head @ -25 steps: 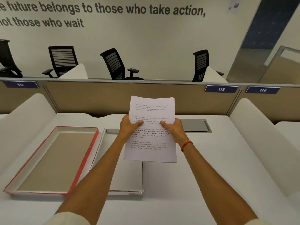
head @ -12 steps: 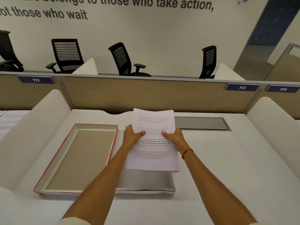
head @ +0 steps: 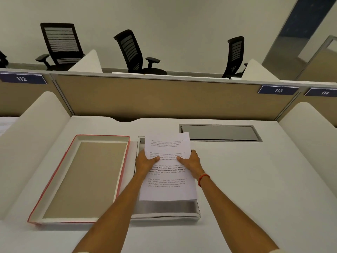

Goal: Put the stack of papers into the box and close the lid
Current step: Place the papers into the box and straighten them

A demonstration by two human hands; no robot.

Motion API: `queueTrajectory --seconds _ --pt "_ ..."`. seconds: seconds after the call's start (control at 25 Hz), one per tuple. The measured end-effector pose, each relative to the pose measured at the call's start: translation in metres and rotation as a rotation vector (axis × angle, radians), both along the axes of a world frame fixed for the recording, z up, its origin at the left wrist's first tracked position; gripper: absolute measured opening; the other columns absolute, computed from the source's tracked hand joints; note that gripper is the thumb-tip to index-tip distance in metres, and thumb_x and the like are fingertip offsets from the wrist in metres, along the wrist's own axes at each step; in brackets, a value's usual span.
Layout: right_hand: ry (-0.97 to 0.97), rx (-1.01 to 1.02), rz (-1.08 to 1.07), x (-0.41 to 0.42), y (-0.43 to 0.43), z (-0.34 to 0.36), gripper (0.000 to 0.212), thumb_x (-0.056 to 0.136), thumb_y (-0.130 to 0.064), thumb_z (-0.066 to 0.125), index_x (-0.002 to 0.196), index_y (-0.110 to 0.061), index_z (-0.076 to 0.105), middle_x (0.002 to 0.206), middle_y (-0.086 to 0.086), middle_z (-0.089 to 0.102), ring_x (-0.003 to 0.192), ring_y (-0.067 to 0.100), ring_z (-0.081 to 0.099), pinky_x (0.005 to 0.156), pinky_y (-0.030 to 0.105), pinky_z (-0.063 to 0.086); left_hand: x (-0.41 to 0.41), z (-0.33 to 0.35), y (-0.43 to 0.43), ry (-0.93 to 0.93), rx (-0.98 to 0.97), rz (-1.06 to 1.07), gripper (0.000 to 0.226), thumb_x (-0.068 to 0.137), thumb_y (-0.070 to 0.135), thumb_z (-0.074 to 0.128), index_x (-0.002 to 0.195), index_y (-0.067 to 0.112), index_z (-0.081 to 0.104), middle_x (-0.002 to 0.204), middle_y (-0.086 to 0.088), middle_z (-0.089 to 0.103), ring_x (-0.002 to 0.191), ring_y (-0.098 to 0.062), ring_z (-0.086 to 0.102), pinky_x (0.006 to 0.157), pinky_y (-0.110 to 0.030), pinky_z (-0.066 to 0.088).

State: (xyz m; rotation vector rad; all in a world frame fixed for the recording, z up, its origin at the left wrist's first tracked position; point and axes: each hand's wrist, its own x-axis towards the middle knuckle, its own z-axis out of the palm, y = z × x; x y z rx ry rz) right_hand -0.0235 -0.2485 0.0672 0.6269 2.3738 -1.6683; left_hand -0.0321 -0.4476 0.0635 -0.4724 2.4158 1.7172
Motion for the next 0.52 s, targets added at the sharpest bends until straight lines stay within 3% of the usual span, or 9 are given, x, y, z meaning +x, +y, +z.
queueTrajectory --seconds 0.16,0.52 --pt "-0.033 0.016 0.040 -0.005 -0.014 -0.016 0.060 0.086 -0.017 0.074 0.135 -0.004 0.042 0.136 0.015 0.057 0.124 0.032 0.058 0.101 0.042 0.052 -0.004 -0.014 -0.011 -0.046 -0.033 0.021 0.060 0.075 0.017 0.083 0.127 0.003 0.057 0.127 -0.019 0.066 0.114 -0.036 0.065 0.094 -0.047 0.056" --pt "-0.111 0.125 0.098 -0.006 -0.024 -0.037 0.055 0.092 -0.010 0.064 0.140 -0.003 0.038 0.140 0.017 0.054 0.126 0.033 0.057 0.104 0.042 0.051 0.000 -0.033 -0.006 -0.080 -0.077 -0.015 0.052 0.081 0.017 0.078 0.125 0.005 0.054 0.129 -0.017 0.064 0.113 -0.036 0.065 0.093 -0.045 0.056"
